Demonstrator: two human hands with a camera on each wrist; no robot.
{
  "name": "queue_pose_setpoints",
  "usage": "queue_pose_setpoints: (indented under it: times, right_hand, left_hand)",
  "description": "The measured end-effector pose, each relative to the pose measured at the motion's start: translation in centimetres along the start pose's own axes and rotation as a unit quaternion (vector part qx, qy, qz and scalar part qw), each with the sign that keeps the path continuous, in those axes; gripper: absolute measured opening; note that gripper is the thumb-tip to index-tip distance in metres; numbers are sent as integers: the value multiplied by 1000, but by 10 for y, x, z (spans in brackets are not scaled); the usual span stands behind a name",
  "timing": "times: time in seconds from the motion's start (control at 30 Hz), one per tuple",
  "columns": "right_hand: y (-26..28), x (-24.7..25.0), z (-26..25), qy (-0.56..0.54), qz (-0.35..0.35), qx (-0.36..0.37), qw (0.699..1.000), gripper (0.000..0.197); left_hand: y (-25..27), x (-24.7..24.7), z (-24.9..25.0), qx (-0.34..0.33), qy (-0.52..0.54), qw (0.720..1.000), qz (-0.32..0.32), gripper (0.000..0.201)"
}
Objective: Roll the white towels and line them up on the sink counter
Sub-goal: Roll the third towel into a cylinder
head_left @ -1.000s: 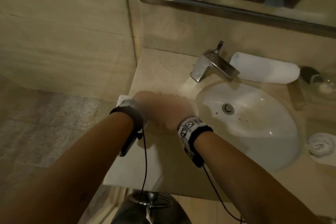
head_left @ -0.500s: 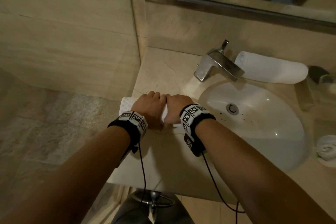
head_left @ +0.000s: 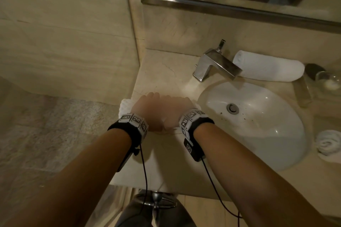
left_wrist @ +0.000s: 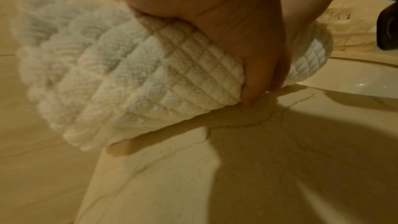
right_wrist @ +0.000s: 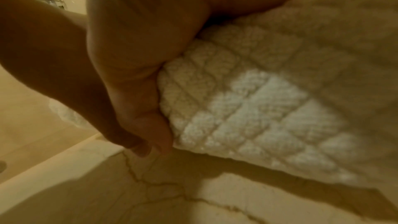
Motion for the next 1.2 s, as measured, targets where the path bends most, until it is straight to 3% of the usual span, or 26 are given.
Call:
queue_pose_setpoints:
  times: [0.17, 1.2]
  right_hand:
    - [1, 0, 0, 5, -1, 4, 1000, 47]
    - [-5, 0, 4, 13, -4, -1, 1000, 58]
  left_hand:
    - [0, 0, 0, -1, -3, 1000, 0, 95]
    - [-9, -2, -2, -4, 7, 1000, -7, 95]
Point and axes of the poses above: each hand's wrist, its own y-axis away from the middle knuckle, its own x-axis out of the back of the hand, z = x × y, the point moved 6 cm from there along -y, towards the middle knuckle, and after that the axes turned 13 degrees about -y, right-handed, at the moved point
